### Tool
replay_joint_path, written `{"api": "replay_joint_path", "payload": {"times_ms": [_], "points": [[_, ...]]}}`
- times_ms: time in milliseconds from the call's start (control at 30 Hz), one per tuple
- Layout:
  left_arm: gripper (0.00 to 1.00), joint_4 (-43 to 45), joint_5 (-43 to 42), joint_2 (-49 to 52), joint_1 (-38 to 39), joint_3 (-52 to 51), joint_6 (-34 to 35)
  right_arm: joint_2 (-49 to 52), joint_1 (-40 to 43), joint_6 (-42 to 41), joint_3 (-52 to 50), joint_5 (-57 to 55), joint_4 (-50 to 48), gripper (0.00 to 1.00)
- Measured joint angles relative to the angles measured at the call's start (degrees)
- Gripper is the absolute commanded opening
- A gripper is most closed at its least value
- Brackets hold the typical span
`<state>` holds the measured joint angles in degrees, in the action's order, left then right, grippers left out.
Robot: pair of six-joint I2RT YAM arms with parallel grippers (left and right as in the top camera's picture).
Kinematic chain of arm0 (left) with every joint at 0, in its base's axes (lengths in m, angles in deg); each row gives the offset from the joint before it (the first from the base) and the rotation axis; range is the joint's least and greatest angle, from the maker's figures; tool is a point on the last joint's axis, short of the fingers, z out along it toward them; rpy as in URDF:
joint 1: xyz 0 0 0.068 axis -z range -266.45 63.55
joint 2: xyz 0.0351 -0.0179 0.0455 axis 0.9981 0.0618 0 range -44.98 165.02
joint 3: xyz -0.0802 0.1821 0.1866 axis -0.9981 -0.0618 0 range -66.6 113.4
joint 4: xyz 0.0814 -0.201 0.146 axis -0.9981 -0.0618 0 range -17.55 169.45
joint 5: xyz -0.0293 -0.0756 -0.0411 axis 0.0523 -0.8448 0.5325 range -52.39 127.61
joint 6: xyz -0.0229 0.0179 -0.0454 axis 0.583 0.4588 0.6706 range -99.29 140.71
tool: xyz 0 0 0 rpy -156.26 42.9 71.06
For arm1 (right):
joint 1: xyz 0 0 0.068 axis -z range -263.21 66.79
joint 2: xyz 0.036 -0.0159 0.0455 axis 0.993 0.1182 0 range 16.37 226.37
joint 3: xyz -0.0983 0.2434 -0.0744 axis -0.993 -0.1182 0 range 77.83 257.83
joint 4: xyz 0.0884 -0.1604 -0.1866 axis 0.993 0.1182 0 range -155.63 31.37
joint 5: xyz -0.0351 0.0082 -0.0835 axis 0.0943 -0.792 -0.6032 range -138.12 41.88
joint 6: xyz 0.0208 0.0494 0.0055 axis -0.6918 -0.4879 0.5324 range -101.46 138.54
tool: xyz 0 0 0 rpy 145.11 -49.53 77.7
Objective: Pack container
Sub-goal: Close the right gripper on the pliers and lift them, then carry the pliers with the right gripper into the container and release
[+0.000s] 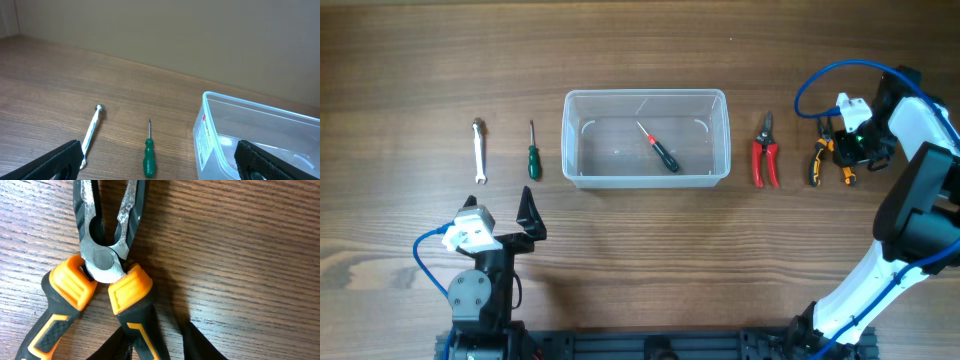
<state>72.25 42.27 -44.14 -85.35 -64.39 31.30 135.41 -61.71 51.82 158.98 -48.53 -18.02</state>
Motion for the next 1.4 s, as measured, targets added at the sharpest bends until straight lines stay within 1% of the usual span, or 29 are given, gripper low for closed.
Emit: {"api": "replay_joint_path", "payload": {"times_ms": [267, 333, 433, 567, 633, 767, 833, 967, 1100, 1300, 1400], "points": [[1.00, 0.00, 0.00, 0.00, 0.00, 0.00, -0.02, 0.66, 0.00, 0.02, 1.09, 0.17, 0.04, 0.25], [1.00, 0.00, 0.00, 0.00, 0.00, 0.02, 0.00, 0.66, 0.00, 0.02, 1.09, 0.20, 0.04, 0.20], [1.00, 0.00, 0.00, 0.00, 0.00, 0.00, -0.02, 0.66, -0.02, 0.02, 1.11, 0.33, 0.02, 0.18], [1.00, 0.00, 0.00, 0.00, 0.00, 0.00, 0.00, 0.74, -0.04, 0.00, 1.20, 0.37, 0.04, 0.13], [1.00, 0.00, 0.00, 0.00, 0.00, 0.02, 0.00, 0.87, -0.09, 0.00, 1.64, 0.35, 0.35, 0.08], [1.00, 0.00, 0.00, 0.00, 0.00, 0.00, 0.00, 1.73, -0.09, -0.63, 3.69, 0.35, 1.44, 0.04], [1.00, 0.00, 0.00, 0.00, 0.00, 0.00, 0.00, 2.12, -0.09, -0.90, 5.22, 0.35, 2.60, 0.04], [1.00, 0.00, 0.00, 0.00, 0.00, 0.00, -0.02, 2.32, -0.09, -1.84, 10.36, 0.35, 6.16, 0.04], [1.00, 0.00, 0.00, 0.00, 0.00, 0.00, 0.00, 2.32, -0.09, -3.28, 17.77, 0.35, 10.82, 0.04], [1.00, 0.00, 0.00, 0.00, 0.00, 0.00, -0.02, 2.14, -1.42, -4.09, 31.12, 1.79, 22.01, 0.04], [1.00, 0.00, 0.00, 0.00, 0.00, 0.00, 0.00, 0.87, -4.52, -4.31, 37.22, 3.65, 26.77, 0.04]]}}
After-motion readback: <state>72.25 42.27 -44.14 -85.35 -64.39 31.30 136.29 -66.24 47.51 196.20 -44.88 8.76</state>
